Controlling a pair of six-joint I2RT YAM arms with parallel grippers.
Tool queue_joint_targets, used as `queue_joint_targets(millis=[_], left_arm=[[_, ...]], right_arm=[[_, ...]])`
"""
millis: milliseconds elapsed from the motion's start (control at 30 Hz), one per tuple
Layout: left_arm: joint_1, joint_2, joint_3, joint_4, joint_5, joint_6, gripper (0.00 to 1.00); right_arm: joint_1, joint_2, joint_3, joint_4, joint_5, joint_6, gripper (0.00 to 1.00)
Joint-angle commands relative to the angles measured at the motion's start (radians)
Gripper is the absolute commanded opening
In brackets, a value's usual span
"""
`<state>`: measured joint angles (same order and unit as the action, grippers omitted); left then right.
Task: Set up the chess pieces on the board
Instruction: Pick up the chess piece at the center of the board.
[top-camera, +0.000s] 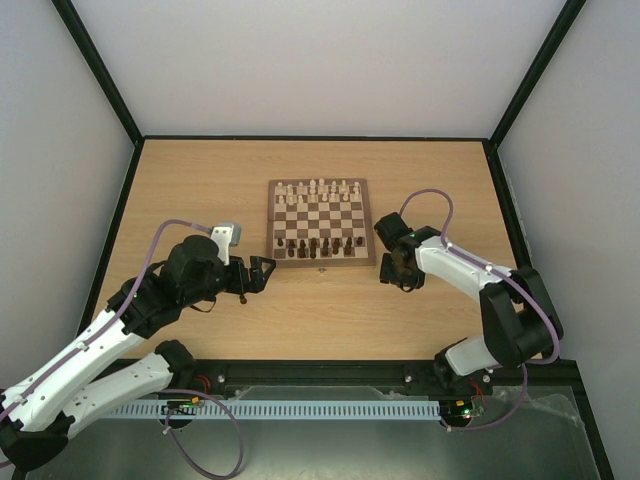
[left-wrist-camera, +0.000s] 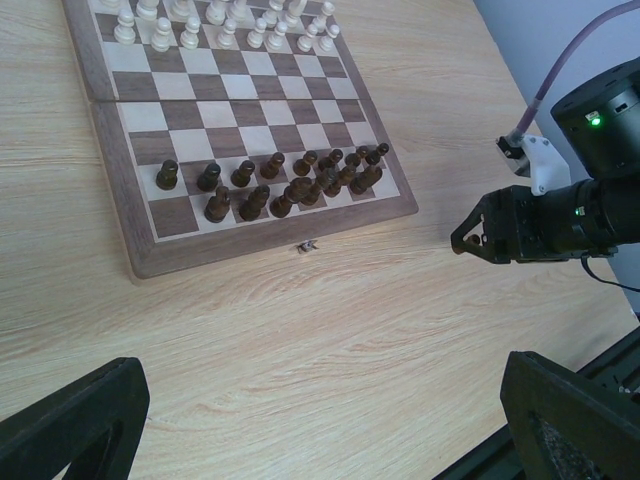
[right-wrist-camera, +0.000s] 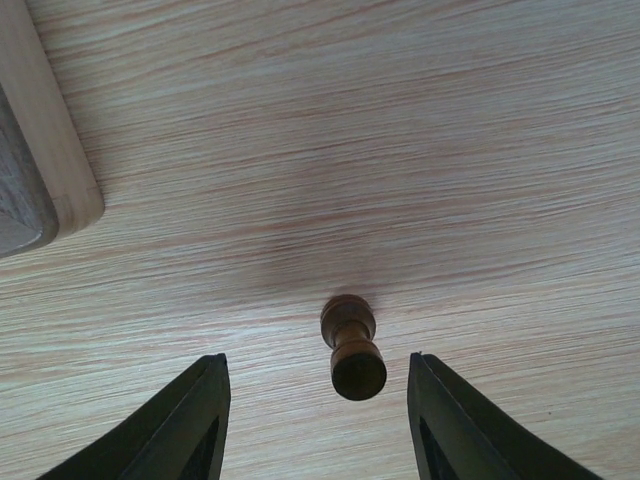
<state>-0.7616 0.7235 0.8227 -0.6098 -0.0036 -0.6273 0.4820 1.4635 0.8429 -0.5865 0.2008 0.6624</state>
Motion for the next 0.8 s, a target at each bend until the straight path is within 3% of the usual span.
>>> queue_joint_targets(millis=[0, 467, 767], left_arm=[[0.002, 0.0, -0.012, 0.023, 0.008, 0.018, 0.99], [0.001, 0.002, -0.013, 0.026, 0.019, 0.024, 0.99], [0.002, 0.007, -0.01, 0.024, 0.004, 0.019, 0.99]], right_arm=[[-0.008, 0.026, -0.012, -0.018, -0.006, 0.0, 0.45], [-0.014, 0.043, -0.008, -0.009, -0.02, -0.013, 0.08], [-0.014, 0.015, 0.22, -0.12, -0.021, -0.086, 0.05]])
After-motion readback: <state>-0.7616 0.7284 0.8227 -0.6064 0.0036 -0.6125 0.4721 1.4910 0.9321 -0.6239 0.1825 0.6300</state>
